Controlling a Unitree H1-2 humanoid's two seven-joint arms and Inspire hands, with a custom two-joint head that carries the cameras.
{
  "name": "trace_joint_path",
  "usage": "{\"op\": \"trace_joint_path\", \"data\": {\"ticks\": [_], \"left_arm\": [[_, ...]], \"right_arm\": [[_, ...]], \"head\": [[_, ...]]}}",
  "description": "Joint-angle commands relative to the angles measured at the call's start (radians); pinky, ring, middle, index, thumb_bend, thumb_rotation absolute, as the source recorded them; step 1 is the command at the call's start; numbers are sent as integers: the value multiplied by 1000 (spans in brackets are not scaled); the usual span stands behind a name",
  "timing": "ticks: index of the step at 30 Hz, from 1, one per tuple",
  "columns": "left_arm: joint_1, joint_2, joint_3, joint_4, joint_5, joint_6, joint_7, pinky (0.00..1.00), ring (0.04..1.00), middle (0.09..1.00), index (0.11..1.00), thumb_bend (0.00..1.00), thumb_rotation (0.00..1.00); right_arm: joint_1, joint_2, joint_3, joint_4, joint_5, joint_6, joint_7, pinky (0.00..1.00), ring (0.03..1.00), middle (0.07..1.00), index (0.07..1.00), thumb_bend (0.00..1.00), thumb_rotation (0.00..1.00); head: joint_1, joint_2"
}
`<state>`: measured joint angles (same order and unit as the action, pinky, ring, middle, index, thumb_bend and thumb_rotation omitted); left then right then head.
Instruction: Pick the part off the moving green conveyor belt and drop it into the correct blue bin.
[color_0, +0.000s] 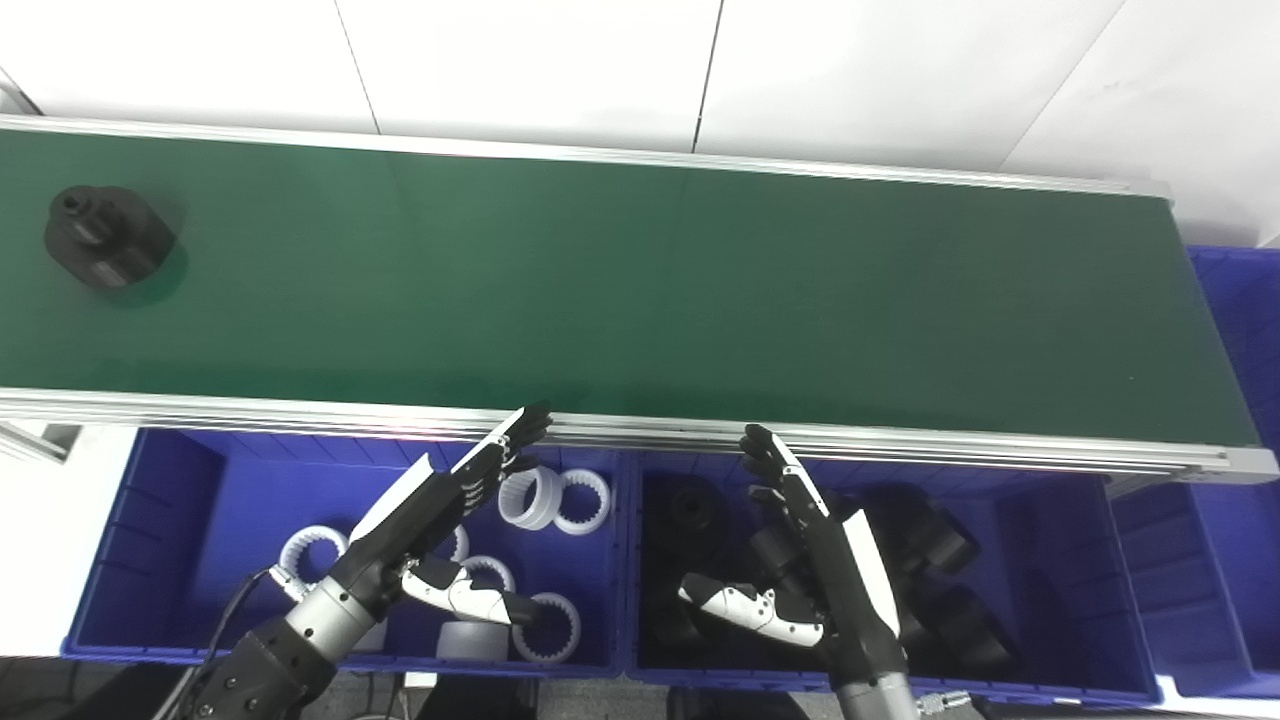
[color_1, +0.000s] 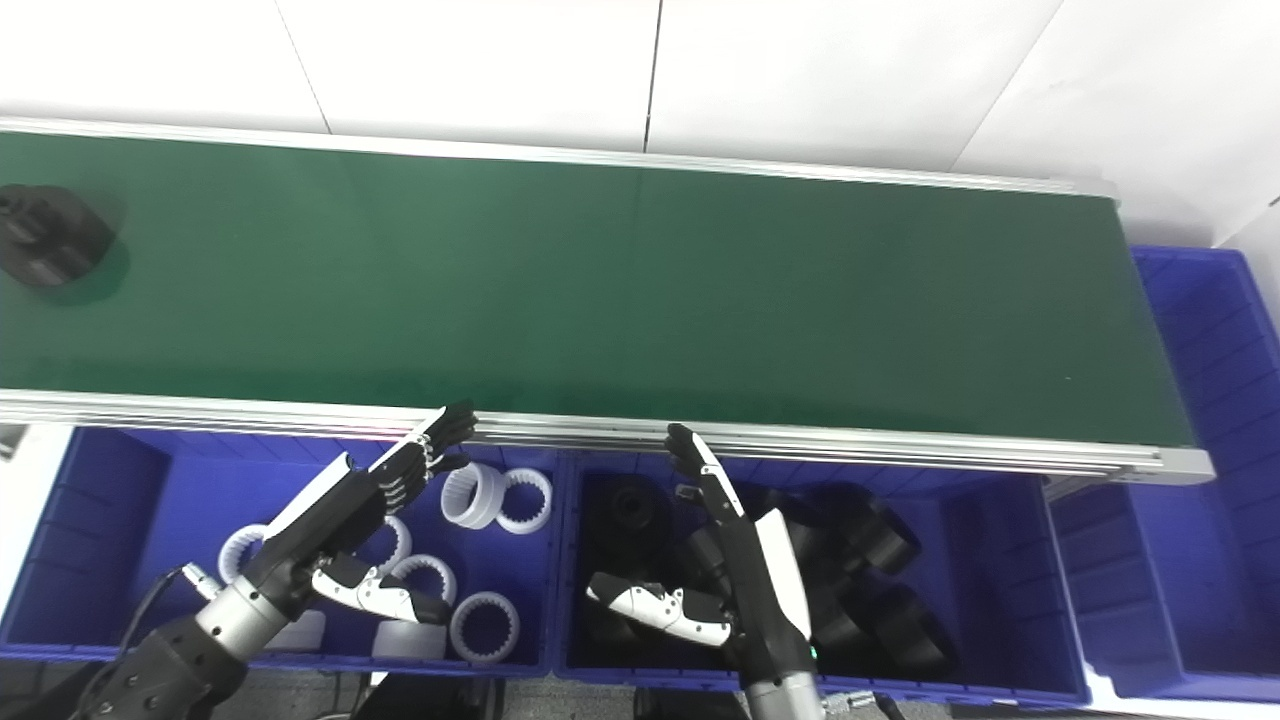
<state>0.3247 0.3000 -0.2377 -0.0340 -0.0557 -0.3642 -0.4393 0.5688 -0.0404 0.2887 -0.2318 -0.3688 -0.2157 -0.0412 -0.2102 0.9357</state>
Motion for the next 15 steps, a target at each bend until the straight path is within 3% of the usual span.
{"op": "trace_joint_path", "data": {"ticks": [1,15], "left_arm": [[-8,9,4,-18,4,-32,5,931,1000,1000,1000,988,290],[-11,11,2,-11,-9,-35,-1,932,1000,1000,1000,986,296]], "right_arm": [[1,9,-1,-10,3,-21,-9,802,887,909,939,867,430],[-1,8,0,-9,1,-26,-12,801,882,904,940,864,424]], "head": [[1,-2],[-2,-2]]}}
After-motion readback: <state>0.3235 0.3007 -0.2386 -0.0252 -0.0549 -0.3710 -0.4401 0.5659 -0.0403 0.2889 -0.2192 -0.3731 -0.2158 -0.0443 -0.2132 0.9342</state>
